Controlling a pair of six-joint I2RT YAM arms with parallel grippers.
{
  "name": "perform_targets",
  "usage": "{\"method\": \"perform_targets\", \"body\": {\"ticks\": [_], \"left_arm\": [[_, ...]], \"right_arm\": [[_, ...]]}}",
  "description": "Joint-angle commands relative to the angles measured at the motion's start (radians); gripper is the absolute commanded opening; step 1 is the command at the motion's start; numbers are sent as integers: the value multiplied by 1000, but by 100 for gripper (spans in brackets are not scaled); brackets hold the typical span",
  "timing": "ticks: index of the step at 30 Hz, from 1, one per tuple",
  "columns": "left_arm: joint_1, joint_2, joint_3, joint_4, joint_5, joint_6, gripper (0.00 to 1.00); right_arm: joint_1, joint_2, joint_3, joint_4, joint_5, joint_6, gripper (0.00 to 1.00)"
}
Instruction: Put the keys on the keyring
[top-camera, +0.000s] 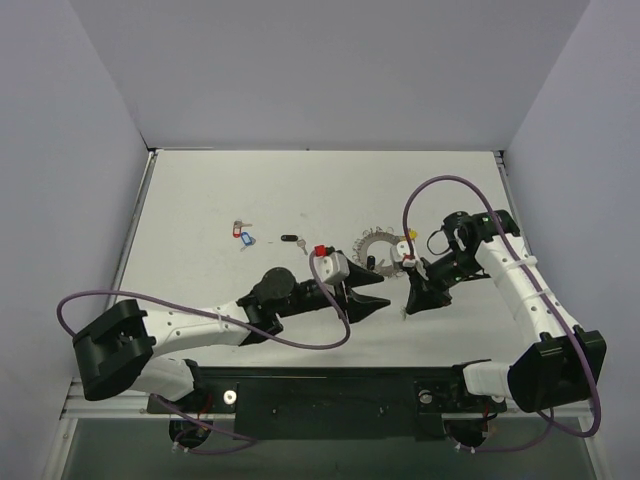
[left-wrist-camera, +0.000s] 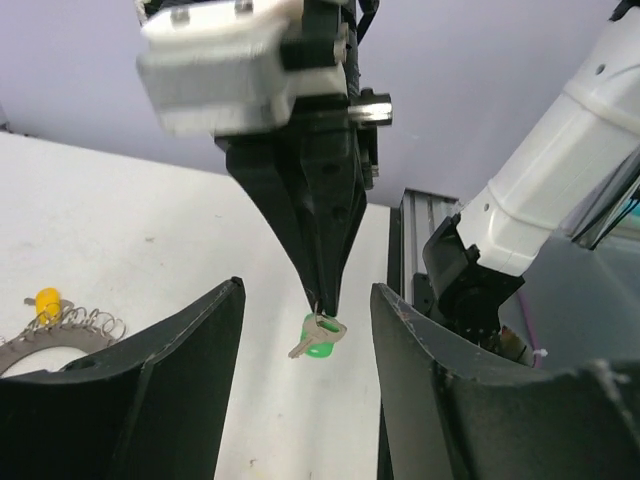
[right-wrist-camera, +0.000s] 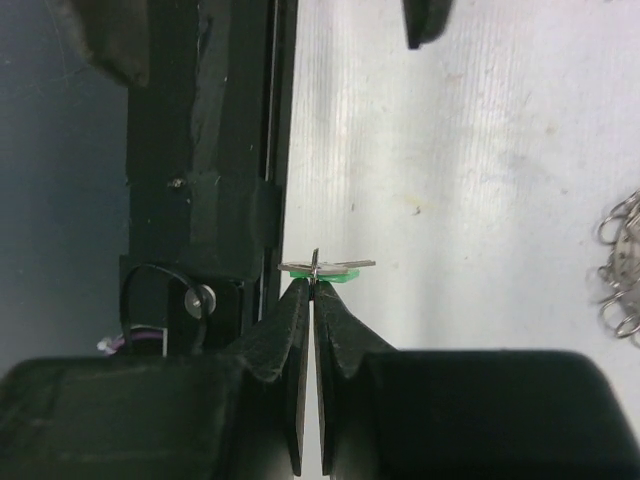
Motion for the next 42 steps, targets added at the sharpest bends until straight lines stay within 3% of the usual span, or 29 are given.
{"method": "perform_targets", "body": {"ticks": [1,4,8,22,34,42], "left_arm": [[8,-39,186,-545,58,145,63],[2,-24,223,-627,54,206,63],[-18,22,243,-594,40,223,58],[-54,206,258,-209,26,102,48],[-54,260,306,-256,98,93,37],[-54,280,335,-291,118,94,36]], "right_arm": [[29,9,10,-87,118,150,0],[38,28,14,-50,164,231,0],[41,55,19,-47,182,259,0],[48,63,17,-60,155,244,0],[49,63,20,-74,142,224,0],[49,63,22,-77,138,222,0]]}}
